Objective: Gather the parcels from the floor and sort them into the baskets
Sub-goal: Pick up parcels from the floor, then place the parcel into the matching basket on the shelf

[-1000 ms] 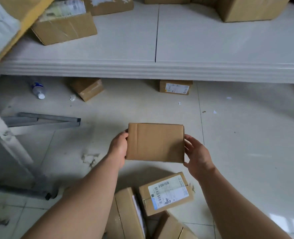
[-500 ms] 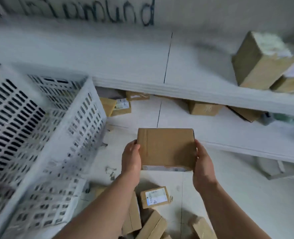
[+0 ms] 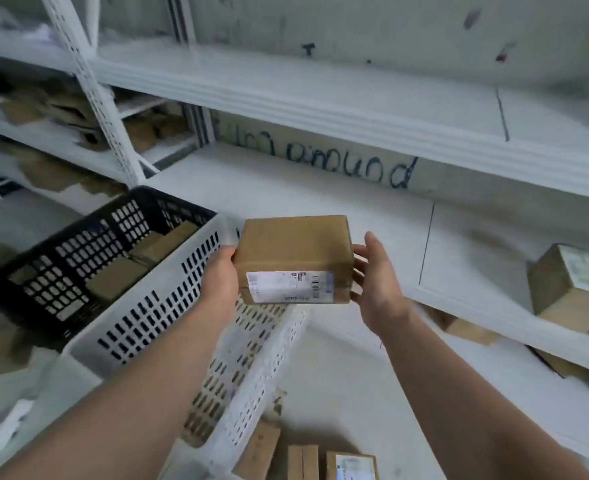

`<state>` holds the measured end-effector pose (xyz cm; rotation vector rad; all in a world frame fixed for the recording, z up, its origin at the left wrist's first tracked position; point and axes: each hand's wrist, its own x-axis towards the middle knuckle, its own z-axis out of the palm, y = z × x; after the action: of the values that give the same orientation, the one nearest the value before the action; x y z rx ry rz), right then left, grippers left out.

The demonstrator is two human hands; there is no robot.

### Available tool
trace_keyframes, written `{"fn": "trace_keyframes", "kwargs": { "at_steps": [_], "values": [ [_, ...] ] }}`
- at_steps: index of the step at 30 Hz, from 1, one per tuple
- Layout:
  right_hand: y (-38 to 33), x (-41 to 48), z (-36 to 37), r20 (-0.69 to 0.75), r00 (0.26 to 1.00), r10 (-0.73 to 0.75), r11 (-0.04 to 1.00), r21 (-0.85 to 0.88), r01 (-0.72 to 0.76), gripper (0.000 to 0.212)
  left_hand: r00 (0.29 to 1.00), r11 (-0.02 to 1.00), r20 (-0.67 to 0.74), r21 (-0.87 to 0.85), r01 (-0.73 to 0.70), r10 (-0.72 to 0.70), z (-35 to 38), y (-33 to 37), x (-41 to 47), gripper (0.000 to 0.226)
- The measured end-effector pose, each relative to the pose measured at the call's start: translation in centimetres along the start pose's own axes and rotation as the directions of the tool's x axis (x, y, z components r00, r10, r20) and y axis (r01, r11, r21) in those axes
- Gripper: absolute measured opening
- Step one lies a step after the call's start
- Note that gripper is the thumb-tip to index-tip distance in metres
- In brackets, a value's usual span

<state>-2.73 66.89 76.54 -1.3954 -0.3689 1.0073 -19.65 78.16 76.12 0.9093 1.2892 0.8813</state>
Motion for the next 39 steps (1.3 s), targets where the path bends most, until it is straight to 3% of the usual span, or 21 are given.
{"fn": "trace_keyframes", "kwargs": {
  "at_steps": [4,8,9,12,15,19,24,29,31,35,39],
  "values": [
    [3.5,3.1,8.0,0.076,0.995,0.056,0.986,-0.158,-0.044,0.044,0.994,0.991,-0.035,0.074,0.107,-0.105,-6.2,0.4,6.2,0.031],
    [9.6,8.3,14.1,-0.046,0.967,0.25,0.952,-0.169,-0.254,0.09,0.98,0.961,-0.044,0.196,0.197,-0.192,-9.1,-0.6,13.3,0.031],
    [11.0,9.6,14.9,-0.089,0.956,0.28,0.943,-0.161,-0.291,0.091,0.98,0.95,-0.033,0.238,0.201,-0.199,-9.3,-0.9,15.1,0.03],
    [13.0,12.2,16.8,-0.203,0.912,0.358,0.925,-0.061,-0.376,0.058,0.976,0.911,-0.007,0.358,0.207,-0.219,-9.0,-1.6,19.0,0.036],
    [14.9,14.9,17.7,-0.274,0.862,0.426,0.896,-0.007,-0.444,0.052,0.962,0.856,0.018,0.46,0.234,-0.272,-8.3,-2.6,23.0,0.034],
    [17.2,18.1,18.2,-0.294,0.861,0.415,0.906,0.046,-0.421,0.052,0.94,0.793,0.081,0.563,0.231,-0.332,-7.2,-4.6,27.5,0.021],
    [18.8,20.7,17.7,-0.349,0.835,0.424,0.905,0.149,-0.398,0.032,0.924,0.752,0.105,0.618,0.229,-0.368,-6.7,-7.4,31.1,0.029],
    [18.9,19.0,18.0,-0.248,0.858,0.449,0.883,0.268,-0.385,0.036,0.907,0.705,0.086,0.66,0.258,-0.412,-6.6,-7.4,29.9,0.053],
    [18.2,17.4,17.7,-0.23,0.867,0.443,0.881,0.294,-0.372,0.047,0.914,0.714,0.081,0.653,0.253,-0.398,-6.1,-7.0,28.5,0.045],
    [15.8,13.8,16.7,-0.21,0.897,0.39,0.889,0.339,-0.307,0.049,0.955,0.788,0.107,0.595,0.16,-0.275,-4.9,-5.5,23.9,0.03],
    [12.9,8.5,14.5,-0.257,0.921,0.293,0.928,0.31,-0.209,0.035,0.976,0.838,0.134,0.541,0.074,-0.173,-4.4,-4.8,17.5,0.018]
  ]
}}
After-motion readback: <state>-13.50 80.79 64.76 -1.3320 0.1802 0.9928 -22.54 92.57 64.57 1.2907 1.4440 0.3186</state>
